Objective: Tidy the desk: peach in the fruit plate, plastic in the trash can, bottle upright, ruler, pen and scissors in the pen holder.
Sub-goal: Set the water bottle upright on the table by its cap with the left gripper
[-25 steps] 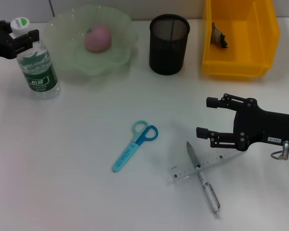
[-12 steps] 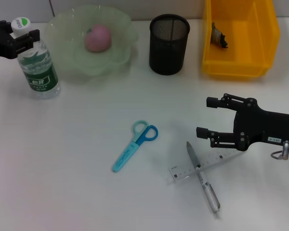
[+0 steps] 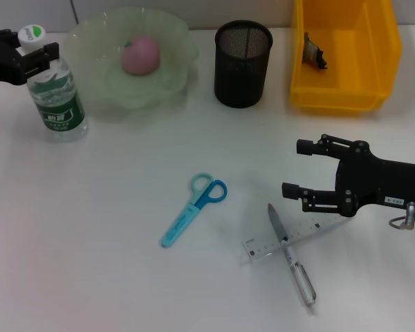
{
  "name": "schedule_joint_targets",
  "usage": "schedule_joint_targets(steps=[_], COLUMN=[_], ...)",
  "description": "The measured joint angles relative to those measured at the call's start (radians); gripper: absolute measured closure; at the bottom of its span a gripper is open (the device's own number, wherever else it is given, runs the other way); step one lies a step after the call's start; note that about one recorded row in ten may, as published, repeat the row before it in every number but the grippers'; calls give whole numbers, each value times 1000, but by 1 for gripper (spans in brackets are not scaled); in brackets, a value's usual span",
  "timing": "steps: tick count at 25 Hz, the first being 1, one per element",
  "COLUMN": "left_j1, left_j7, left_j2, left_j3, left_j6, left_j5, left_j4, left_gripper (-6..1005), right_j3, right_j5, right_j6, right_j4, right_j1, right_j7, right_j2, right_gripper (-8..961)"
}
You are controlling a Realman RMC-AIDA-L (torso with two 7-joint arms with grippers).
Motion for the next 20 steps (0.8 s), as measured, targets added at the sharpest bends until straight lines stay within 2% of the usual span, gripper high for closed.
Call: schedule_joint_targets(steps=[20], left_j1=[0], left_j7=[4], left_j2=[-7], left_j3=[1], left_j6=[-2], left_j5=[0], left_j4=[0], left_gripper=[426], right_j3=[0], right_j5=[2], right_j6=[0], right_j4=[-2], right_j1=[0], right_j7=[4], right_j2=[0], right_gripper=[123])
